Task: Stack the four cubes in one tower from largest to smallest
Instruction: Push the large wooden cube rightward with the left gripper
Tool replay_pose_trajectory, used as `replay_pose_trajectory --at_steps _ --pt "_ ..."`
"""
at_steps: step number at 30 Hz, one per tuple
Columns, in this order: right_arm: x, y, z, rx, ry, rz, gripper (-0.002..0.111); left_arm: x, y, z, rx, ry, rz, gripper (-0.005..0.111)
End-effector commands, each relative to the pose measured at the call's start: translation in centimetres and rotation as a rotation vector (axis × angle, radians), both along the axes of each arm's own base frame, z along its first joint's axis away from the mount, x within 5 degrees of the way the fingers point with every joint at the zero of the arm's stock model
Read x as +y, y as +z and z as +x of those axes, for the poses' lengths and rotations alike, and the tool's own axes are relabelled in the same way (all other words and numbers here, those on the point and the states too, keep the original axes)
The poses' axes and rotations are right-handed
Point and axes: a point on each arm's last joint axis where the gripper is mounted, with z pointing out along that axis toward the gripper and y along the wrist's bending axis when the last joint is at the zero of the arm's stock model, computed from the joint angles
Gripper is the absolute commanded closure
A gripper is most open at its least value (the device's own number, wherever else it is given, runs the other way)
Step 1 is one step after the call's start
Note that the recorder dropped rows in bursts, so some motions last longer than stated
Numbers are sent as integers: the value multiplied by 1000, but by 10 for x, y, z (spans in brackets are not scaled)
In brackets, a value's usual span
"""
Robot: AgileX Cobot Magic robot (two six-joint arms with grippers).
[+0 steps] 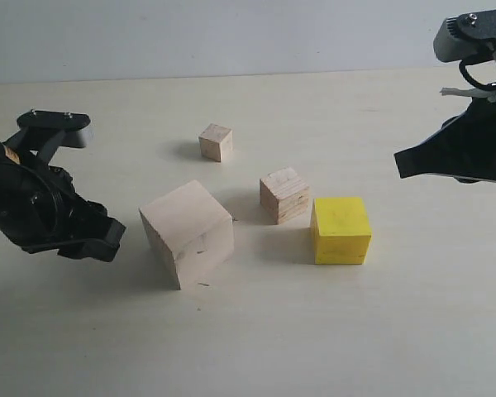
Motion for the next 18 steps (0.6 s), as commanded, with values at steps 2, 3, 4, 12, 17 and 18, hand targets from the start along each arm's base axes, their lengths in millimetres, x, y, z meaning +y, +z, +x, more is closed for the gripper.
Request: replay_pose_trajectory --at_steps 2,3,4,12,17,18 --pt "2 0 4 -17 12 -9 108 -6 2 7 -33 -34 -9 57" --pt "2 0 4 -17 12 -9 108 -6 1 9 -41 -29 -13 57" --pt "2 0 4 -17 12 -9 108 -7 0 10 -48 -28 -13 57" --pt "1 0 3 -11 13 -11 108 -20 -27 21 22 -175 -28 57" --pt "1 0 3 -9 13 -11 108 -29 -42 33 95 -179 -38 57" --pt "1 0 3 -9 13 -11 108 -30 -44 35 102 -168 -48 57"
